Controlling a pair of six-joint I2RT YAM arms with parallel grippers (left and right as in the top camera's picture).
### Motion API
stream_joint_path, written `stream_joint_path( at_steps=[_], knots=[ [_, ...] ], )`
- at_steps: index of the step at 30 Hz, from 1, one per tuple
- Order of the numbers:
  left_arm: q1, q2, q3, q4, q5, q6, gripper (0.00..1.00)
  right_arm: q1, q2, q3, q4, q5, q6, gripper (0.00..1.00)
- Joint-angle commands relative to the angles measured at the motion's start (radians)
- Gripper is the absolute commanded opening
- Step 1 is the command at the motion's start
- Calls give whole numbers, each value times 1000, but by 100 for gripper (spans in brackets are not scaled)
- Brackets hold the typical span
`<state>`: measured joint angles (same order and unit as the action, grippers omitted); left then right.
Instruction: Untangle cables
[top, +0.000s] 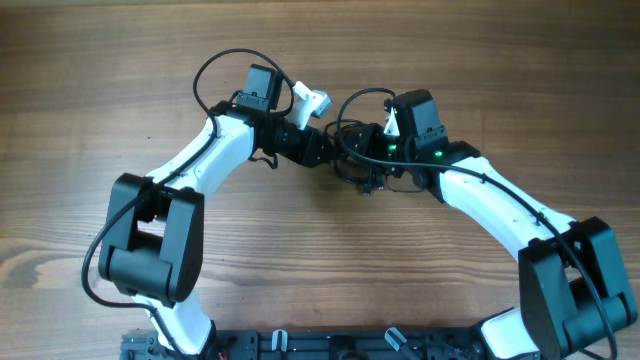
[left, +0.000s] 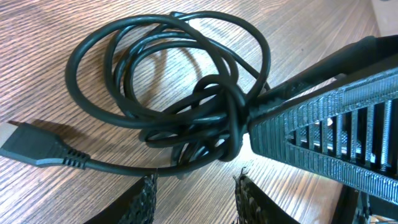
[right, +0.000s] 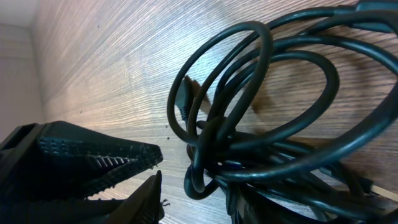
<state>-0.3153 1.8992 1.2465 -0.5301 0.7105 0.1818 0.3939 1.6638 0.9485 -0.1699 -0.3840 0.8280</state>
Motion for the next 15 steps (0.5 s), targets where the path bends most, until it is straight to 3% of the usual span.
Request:
stream_joint_path(
  at_steps=[1,5,6,8,15],
  knots=[
    [0,15,-2,3,-14,-11,43,0,35,-8,-6,82,-14,36],
    [0,15,-2,4,-13,-11,43,0,35,-8,7,89,-13,32],
    [0,15,-2,3,-13,-11,43,0,35,-8,8,96,-13,24],
    [0,15,-2,3,-13,-12,43,0,35,-8,11,104,-13,20],
    [0,15,-2,4,-13,-11,43,0,35,-8,19,103,0,20]
  ],
)
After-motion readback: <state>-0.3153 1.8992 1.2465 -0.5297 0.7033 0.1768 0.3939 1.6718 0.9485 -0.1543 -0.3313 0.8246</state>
